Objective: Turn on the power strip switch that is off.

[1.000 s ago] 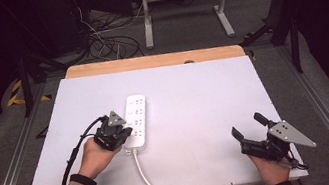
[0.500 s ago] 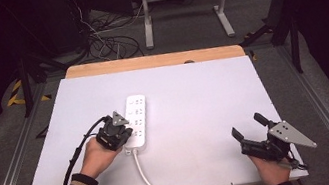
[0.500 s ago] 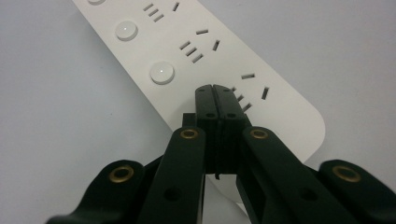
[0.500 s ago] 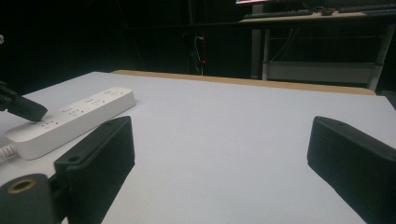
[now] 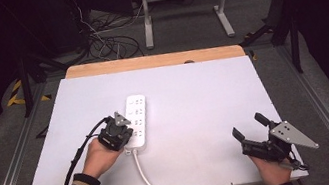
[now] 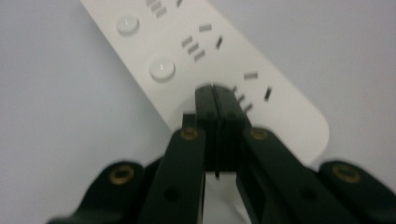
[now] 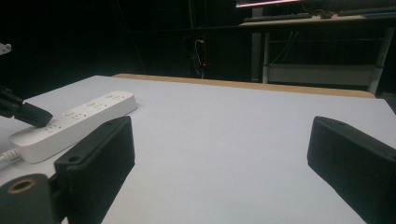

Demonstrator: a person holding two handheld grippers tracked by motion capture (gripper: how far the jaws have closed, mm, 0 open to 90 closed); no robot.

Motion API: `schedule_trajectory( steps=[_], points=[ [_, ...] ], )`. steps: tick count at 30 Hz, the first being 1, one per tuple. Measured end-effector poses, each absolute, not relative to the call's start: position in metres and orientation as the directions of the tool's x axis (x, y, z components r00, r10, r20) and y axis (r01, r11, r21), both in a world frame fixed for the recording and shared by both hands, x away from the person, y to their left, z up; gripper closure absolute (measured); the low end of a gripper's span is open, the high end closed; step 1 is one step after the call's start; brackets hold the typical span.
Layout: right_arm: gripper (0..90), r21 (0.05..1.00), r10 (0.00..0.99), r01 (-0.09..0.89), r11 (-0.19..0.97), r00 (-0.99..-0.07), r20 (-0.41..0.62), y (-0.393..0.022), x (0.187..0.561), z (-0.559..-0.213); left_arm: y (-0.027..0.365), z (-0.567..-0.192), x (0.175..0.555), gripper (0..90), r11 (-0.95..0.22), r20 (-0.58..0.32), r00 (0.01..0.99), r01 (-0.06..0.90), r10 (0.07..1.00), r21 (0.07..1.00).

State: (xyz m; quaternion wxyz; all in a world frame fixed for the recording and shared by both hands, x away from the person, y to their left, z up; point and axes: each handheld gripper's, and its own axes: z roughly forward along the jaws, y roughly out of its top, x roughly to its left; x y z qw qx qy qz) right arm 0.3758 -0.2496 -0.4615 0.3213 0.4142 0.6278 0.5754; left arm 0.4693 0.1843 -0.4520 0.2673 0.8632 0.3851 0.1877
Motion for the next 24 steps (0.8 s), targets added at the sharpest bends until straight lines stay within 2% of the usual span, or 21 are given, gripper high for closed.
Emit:
schedule_trajectory(
  steps=[2,19,24],
  points=[
    [8.3,0.988,0.891,0.151,-0.010,-0.448,0.078,-0.2498,0.3755,-0.4612,0.1817,-0.4534,0.4683,90.0,-0.567,0.144,0.626,0.553,0.766,0.611],
    [8.3,0.988,0.890,0.152,-0.012,-0.448,0.080,-0.2496,0.3754,-0.4611,0.1806,-0.4542,0.4668,90.0,-0.571,0.160,0.622,0.544,0.766,0.615],
    [8.3,0.988,0.890,0.151,-0.012,-0.448,0.080,-0.2498,0.3755,-0.4610,0.1865,-0.4575,0.4658,90.0,-0.538,0.127,0.623,0.533,0.772,0.653]
  ],
)
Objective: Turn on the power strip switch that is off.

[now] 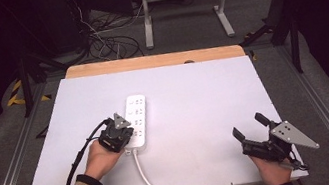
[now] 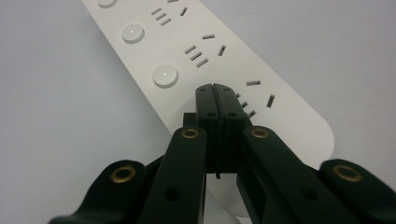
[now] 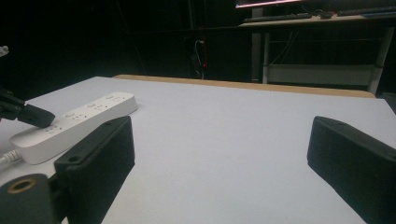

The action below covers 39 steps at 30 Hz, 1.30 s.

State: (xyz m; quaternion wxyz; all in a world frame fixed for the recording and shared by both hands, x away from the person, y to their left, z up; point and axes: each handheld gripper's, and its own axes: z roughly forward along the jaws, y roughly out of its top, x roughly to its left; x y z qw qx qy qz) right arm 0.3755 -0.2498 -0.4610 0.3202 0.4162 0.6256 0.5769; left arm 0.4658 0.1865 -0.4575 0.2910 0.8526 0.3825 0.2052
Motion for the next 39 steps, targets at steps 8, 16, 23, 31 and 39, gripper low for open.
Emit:
schedule_trajectory(
  steps=[8,16,23,31,39],
  points=[
    [8.3,0.989,0.889,0.145,-0.021,-0.451,0.085,-0.251,0.376,-0.460,0.215,-0.438,0.457,90.0,-0.410,0.106,0.569,0.438,0.816,0.800],
    [8.3,0.990,0.887,0.138,-0.039,-0.451,0.098,-0.252,0.377,-0.458,0.241,-0.416,0.411,90.0,-0.218,0.073,0.479,0.255,0.875,0.942],
    [8.3,0.989,0.888,0.142,-0.041,-0.449,0.101,-0.251,0.378,-0.459,0.261,-0.424,0.369,89.9,-0.129,0.073,0.360,0.135,0.930,0.982],
    [8.3,0.990,0.890,0.140,-0.034,-0.446,0.094,-0.250,0.378,-0.458,0.281,-0.422,0.358,90.0,-0.036,0.023,0.256,0.048,0.967,0.998],
    [8.3,0.991,0.890,0.135,-0.023,-0.449,0.082,-0.251,0.376,-0.458,0.270,-0.425,0.360,89.9,-0.087,0.076,0.268,0.029,0.960,0.996]
  ],
)
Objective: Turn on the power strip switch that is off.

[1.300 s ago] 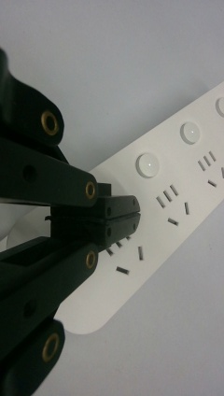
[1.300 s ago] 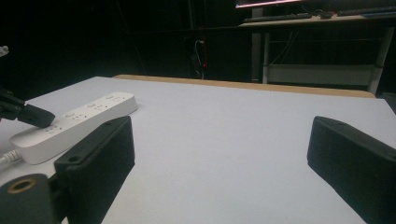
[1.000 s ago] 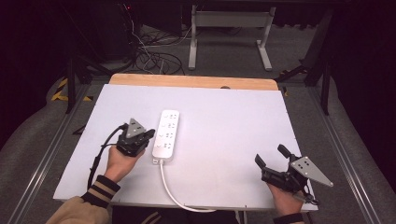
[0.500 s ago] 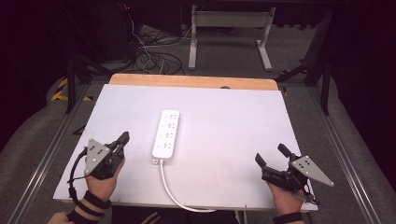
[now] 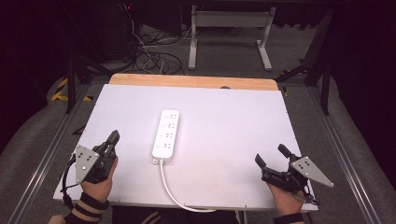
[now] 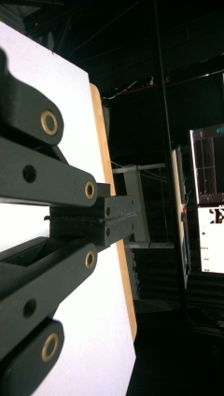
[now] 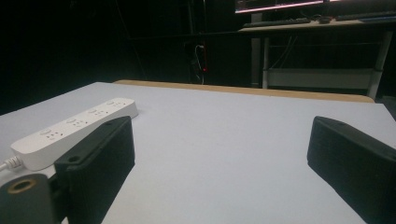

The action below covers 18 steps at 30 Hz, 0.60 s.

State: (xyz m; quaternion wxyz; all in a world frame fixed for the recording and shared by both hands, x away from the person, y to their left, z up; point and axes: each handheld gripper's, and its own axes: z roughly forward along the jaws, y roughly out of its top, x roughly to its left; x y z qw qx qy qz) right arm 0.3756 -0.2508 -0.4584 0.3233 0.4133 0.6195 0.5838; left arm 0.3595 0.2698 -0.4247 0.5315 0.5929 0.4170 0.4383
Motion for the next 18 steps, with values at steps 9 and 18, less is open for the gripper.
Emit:
schedule_trajectory(
  steps=[9,18],
  points=[
    [8.5,0.991,0.890,0.134,-0.023,-0.449,0.082,-0.2504,0.3750,-0.4581,0.2689,-0.4261,0.3591,84.0,-0.093,0.087,0.263,0.010,0.961,0.996],
    [8.5,0.990,0.889,0.135,-0.026,-0.450,0.085,-0.2500,0.3756,-0.4580,0.2626,-0.4339,0.3658,29.1,-0.148,0.153,0.220,-0.041,0.963,0.988]
  ],
)
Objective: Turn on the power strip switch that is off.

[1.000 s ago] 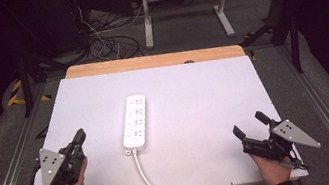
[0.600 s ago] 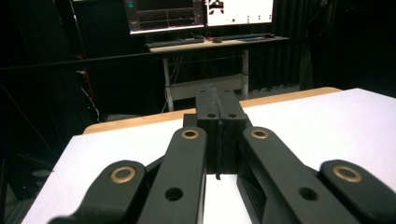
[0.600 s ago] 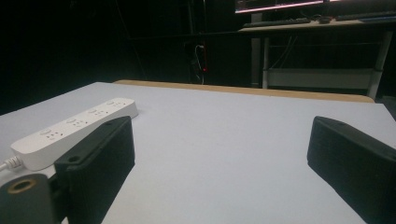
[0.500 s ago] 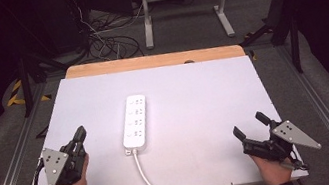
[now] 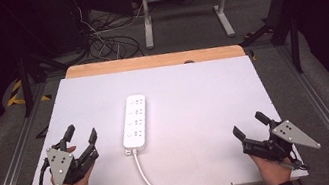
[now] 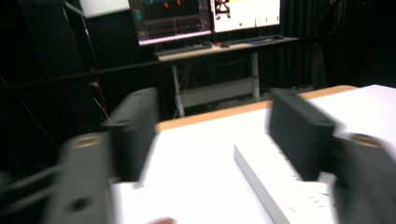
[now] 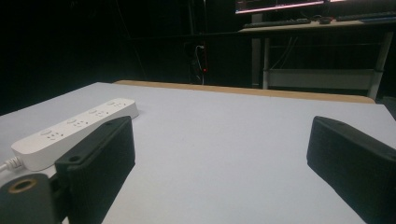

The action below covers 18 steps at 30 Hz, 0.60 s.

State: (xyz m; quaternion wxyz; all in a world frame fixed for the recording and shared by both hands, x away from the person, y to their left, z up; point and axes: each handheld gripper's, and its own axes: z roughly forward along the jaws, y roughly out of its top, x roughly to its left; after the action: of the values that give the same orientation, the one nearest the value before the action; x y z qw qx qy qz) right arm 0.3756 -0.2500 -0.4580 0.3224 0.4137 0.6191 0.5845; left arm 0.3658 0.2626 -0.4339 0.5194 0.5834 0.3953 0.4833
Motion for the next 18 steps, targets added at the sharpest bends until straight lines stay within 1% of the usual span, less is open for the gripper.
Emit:
schedule_trajectory(
  steps=[1,2,3,5,7,9,10,12,18],
  points=[
    [8.5,0.990,0.889,0.135,-0.026,-0.450,0.085,-0.250,0.376,-0.458,0.262,-0.436,0.367,21.3,-0.161,0.172,0.209,-0.067,0.963,0.985],
    [8.5,0.990,0.889,0.135,-0.025,-0.451,0.084,-0.250,0.376,-0.458,0.260,-0.439,0.369,5.2,-0.178,0.192,0.196,-0.088,0.962,0.980],
    [8.5,0.991,0.889,0.135,-0.024,-0.451,0.083,-0.250,0.376,-0.458,0.259,-0.441,0.370,0.1,-0.192,0.207,0.171,-0.102,0.963,0.976],
    [8.5,0.991,0.889,0.135,-0.026,-0.451,0.085,-0.250,0.376,-0.458,0.260,-0.444,0.371,0.0,-0.176,0.198,0.163,-0.137,0.967,0.975],
    [8.5,0.990,0.889,0.136,-0.025,-0.450,0.084,-0.249,0.376,-0.458,0.262,-0.446,0.373,0.0,-0.123,0.152,0.172,-0.170,0.973,0.978],
    [8.5,0.990,0.889,0.137,-0.024,-0.450,0.084,-0.249,0.376,-0.458,0.262,-0.448,0.374,0.0,-0.064,0.098,0.161,-0.203,0.982,0.977],
    [8.5,0.990,0.889,0.136,-0.025,-0.451,0.084,-0.249,0.376,-0.458,0.262,-0.448,0.375,0.1,-0.057,0.087,0.139,-0.207,0.986,0.977],
    [8.5,0.990,0.889,0.136,-0.025,-0.450,0.084,-0.249,0.376,-0.458,0.261,-0.449,0.376,0.6,-0.061,0.082,0.106,-0.189,0.991,0.980],
    [8.5,0.991,0.889,0.132,-0.024,-0.450,0.081,-0.249,0.376,-0.458,0.258,-0.448,0.376,0.0,-0.074,0.089,0.125,-0.116,0.988,0.990]
  ],
)
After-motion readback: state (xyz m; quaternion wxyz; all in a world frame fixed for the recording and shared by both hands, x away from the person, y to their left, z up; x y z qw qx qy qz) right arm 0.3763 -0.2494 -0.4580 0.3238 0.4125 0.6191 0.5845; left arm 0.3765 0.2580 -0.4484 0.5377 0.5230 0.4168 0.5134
